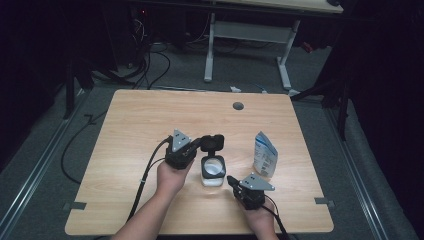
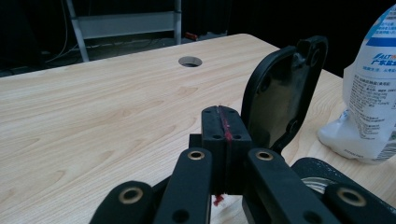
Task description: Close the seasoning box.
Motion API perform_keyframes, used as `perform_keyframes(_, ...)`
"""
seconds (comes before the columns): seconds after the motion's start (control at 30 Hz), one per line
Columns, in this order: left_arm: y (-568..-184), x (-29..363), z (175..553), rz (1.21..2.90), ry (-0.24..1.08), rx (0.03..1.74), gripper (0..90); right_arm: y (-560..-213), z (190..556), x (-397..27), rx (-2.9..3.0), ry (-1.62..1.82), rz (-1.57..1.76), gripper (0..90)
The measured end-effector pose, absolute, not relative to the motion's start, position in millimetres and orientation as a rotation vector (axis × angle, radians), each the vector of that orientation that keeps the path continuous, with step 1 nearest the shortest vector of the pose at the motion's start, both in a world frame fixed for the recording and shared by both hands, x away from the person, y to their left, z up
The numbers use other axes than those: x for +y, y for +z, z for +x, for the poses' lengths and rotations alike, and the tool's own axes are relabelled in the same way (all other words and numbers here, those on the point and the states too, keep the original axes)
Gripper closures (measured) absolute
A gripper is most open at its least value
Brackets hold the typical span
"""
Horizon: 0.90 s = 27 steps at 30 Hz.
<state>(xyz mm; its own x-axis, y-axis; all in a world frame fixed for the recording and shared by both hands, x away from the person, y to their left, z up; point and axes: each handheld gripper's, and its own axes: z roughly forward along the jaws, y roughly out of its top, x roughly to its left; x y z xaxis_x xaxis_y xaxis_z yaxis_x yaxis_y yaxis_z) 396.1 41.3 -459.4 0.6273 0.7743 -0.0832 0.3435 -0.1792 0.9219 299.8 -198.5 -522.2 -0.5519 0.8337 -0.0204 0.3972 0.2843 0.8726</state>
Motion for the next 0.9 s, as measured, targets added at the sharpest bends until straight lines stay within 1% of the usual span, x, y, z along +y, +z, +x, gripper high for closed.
perform_keyframes(0.9,-463.9,40.5,376.2,1.763,0.485,0.879,89.9,-518.7,302.7,-193.6,2.078,1.19,1.095,89.7)
